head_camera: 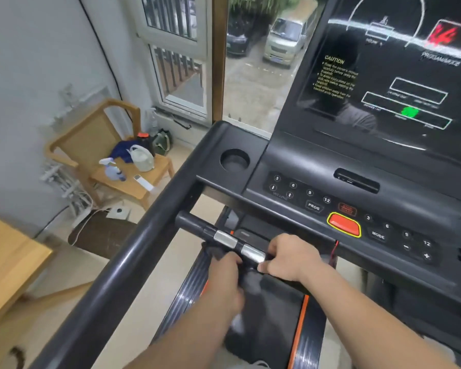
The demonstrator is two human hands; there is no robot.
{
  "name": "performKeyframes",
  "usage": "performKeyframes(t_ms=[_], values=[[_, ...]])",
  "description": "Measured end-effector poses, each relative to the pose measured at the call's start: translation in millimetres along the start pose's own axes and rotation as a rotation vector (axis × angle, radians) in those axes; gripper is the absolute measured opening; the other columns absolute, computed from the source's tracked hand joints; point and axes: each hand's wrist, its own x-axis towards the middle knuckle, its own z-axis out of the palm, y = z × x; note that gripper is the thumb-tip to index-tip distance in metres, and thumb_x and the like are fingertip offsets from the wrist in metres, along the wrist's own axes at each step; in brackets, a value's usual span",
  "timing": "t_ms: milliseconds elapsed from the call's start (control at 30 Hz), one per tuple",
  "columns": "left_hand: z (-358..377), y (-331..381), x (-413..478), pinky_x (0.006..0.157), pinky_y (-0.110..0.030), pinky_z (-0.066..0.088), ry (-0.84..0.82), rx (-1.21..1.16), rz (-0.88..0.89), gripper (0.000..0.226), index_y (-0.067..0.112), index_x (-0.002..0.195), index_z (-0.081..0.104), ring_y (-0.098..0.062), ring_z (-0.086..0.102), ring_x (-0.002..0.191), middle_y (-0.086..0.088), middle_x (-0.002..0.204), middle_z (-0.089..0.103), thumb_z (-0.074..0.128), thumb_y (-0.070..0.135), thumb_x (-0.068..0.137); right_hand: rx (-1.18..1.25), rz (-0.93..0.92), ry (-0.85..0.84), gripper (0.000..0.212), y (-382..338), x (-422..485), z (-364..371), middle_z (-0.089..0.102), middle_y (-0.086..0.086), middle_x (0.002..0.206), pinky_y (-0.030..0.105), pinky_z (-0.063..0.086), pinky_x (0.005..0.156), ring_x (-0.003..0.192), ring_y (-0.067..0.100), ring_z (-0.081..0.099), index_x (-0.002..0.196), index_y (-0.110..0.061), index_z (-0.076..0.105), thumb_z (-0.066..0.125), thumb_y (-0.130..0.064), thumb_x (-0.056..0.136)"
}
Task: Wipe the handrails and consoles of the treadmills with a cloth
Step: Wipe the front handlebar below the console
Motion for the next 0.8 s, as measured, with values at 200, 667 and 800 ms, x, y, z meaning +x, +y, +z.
performKeyframes(t_ms=[200, 667, 800], values=[[-6.9, -12.9, 24.3, 0.074, -0.036, 0.052, -0.187, 0.134, -0.13, 0.011, 0.006, 0.057, 0.063, -0.026, 0.064, 0.06, -0.015, 0.064, 0.063, 0.062, -0.002, 0.05, -0.056, 0.014, 0.045, 0.031, -1.9, -3.0, 6.9, 0.068, -0.01, 0.1, 0.029, 0.046, 0.076, 0.105, 0.02, 0.066, 0.097, -0.032, 0.063, 0.069, -0.059, 0.081], [-23.1, 15.5, 11.9, 0.082, -0.046, 0.057, -0.073, 0.091, -0.127, 0.041, 0.0, 0.106, 0.059, -0.033, 0.066, 0.081, -0.019, 0.091, 0.065, 0.064, -0.001, 0.065, -0.075, 0.053, -0.007, 0.048, -13.7, -4.9, -2.5, 0.067, -0.008, 0.122, 0.032, 0.05, 0.094, 0.118, 0.02, 0.062, 0.119, -0.036, 0.063, 0.071, -0.061, 0.079], [-43.3, 47.4, 9.2, 0.071, -0.042, 0.056, 0.036, -0.138, -0.112, 0.012, 0.005, 0.087, 0.06, -0.033, 0.065, 0.073, -0.018, 0.079, 0.065, 0.052, -0.003, 0.084, -0.073, 0.054, 0.006, 0.043, -12.1, -8.2, -0.4, 0.068, -0.008, 0.118, 0.031, 0.05, 0.091, 0.115, 0.02, 0.063, 0.115, -0.036, 0.063, 0.07, -0.06, 0.08]])
